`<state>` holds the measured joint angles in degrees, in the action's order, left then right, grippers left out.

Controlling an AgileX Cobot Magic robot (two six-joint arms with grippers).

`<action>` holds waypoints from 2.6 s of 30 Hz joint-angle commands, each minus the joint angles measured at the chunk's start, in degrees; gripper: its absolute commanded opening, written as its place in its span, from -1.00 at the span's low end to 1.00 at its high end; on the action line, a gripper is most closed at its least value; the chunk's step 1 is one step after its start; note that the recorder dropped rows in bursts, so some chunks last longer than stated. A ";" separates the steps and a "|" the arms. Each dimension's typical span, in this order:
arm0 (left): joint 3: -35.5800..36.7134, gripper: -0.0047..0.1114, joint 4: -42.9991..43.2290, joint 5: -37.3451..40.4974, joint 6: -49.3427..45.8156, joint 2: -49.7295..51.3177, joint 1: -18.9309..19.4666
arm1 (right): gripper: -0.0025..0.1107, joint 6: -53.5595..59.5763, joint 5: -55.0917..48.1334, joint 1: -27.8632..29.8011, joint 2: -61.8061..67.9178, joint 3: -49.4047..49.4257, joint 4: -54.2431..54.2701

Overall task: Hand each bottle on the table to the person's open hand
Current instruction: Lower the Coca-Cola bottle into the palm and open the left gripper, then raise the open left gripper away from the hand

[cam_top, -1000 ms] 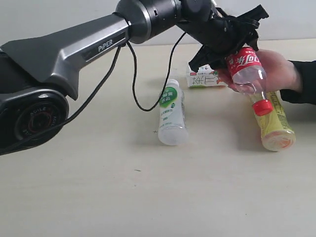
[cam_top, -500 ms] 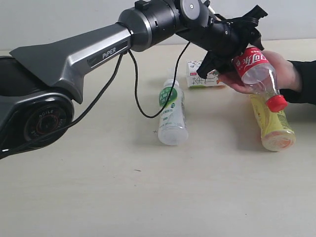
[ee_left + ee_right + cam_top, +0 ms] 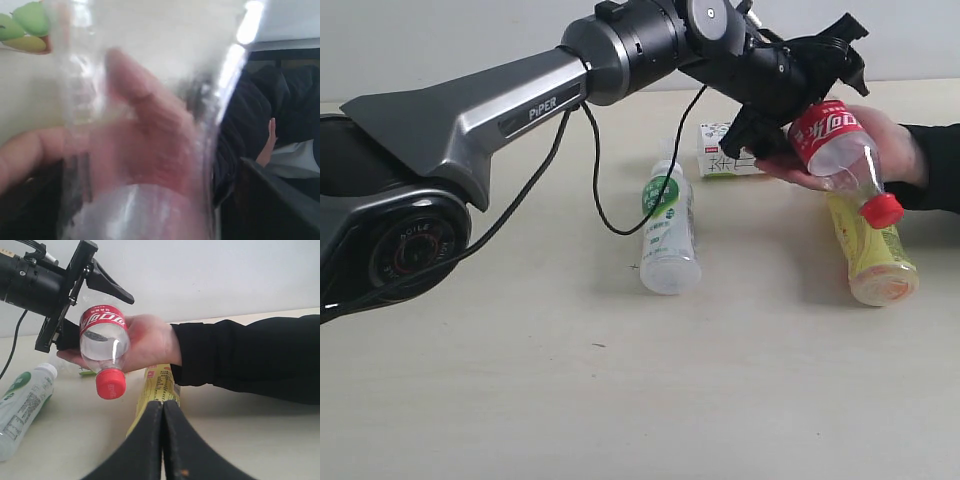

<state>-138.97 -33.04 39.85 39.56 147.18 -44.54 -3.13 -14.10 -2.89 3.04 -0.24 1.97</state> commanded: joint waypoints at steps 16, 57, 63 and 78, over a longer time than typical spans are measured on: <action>-0.30 0.56 10.57 10.43 -5.06 -4.31 0.10 | -0.96 0.08 0.32 0.25 -0.23 0.24 0.51; 6.96 0.54 36.84 30.11 -26.99 -20.74 -6.62 | -0.96 0.08 0.32 0.25 -0.23 0.24 0.51; 10.89 0.54 38.69 30.11 -26.88 -21.95 -8.87 | -0.96 0.08 0.32 0.25 -0.23 0.24 0.62; 23.57 0.22 50.25 30.11 -26.68 -29.65 -11.05 | -0.96 0.08 0.32 0.25 -0.23 0.24 0.62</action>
<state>-117.27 16.05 70.21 12.82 119.83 -55.41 -3.13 -14.10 -2.89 3.04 -0.24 2.29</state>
